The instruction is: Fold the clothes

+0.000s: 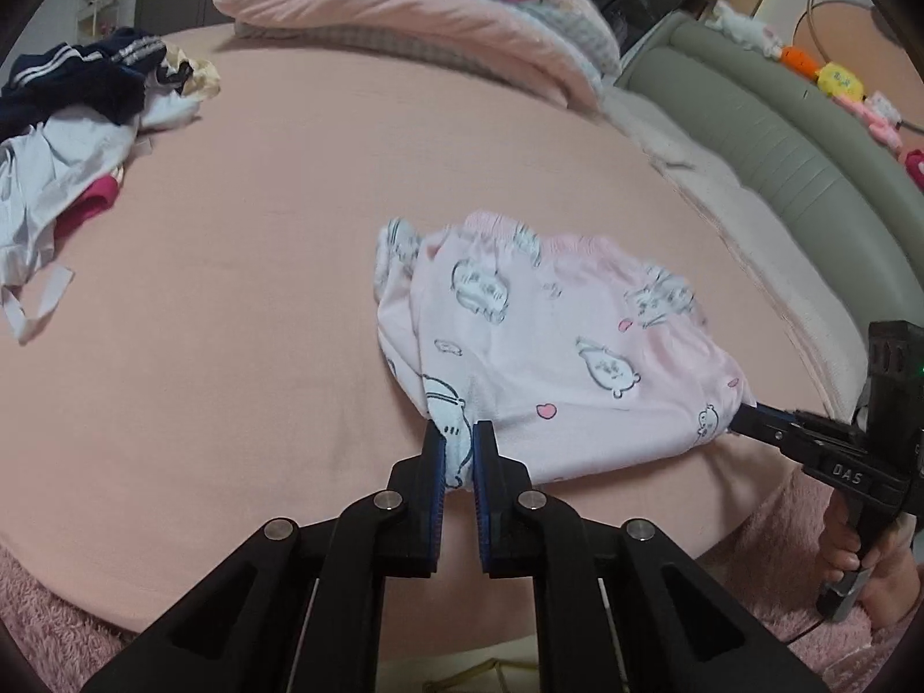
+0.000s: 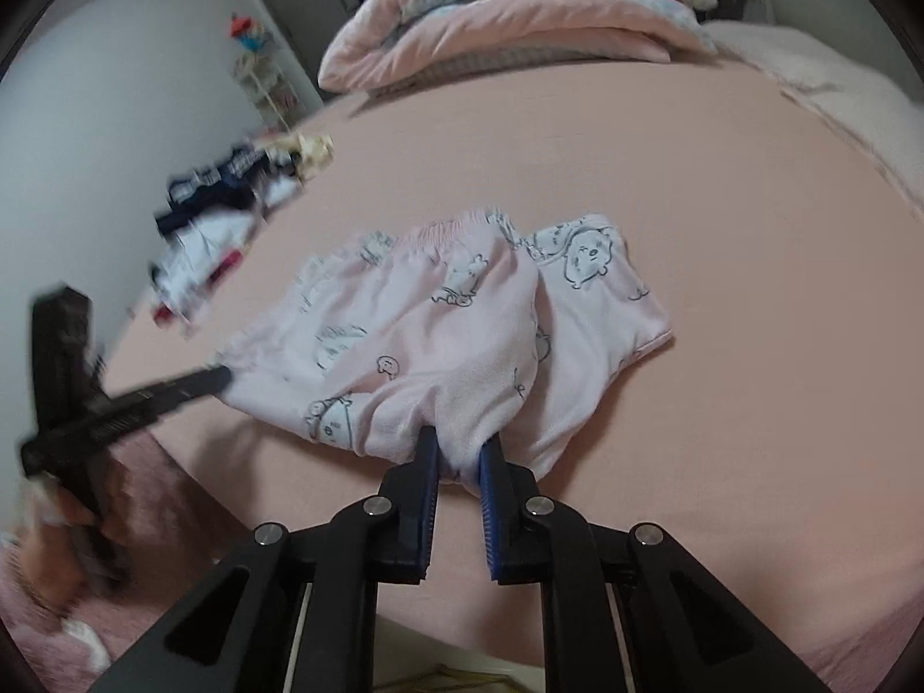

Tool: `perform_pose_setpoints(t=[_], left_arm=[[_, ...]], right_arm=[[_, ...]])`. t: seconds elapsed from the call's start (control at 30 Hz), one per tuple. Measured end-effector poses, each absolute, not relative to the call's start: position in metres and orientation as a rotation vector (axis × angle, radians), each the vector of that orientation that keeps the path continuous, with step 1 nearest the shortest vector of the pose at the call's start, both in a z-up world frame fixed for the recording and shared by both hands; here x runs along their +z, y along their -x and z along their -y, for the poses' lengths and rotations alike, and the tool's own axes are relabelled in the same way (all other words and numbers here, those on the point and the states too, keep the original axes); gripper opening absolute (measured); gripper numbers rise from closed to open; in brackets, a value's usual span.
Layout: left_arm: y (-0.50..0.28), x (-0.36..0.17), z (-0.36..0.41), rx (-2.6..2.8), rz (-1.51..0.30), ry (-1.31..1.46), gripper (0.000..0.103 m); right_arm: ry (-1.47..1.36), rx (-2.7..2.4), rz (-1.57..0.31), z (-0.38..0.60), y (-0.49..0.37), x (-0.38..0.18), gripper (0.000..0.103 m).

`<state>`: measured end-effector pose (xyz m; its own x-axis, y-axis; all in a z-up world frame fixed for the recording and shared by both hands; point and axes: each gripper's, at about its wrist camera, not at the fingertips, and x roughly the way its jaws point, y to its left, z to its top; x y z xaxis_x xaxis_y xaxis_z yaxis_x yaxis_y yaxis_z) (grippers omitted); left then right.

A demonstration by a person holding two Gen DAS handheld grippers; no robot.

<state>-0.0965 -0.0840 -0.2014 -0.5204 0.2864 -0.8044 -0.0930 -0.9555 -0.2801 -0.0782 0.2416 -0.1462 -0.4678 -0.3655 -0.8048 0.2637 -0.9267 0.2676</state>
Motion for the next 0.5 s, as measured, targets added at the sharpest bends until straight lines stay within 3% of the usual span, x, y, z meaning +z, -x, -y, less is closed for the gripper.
perform_pose_setpoints(t=[0.37, 0.43, 0.5], left_arm=[[0.096, -0.217, 0.073, 2.528, 0.118, 1.572, 0.008], [0.095, -0.214, 0.079, 2.554, 0.117, 1.587, 0.008], [0.095, -0.210, 0.088, 2.599, 0.130, 1.612, 0.008]], right_arm=[[-1.571, -2.445, -0.023, -0.243, 0.076, -0.169, 0.008], [-1.608, -2.515, -0.092, -0.250, 0.077, -0.169, 0.000], [-1.640, -2.580, -0.092, -0.262, 0.080, -0.168, 0.000]])
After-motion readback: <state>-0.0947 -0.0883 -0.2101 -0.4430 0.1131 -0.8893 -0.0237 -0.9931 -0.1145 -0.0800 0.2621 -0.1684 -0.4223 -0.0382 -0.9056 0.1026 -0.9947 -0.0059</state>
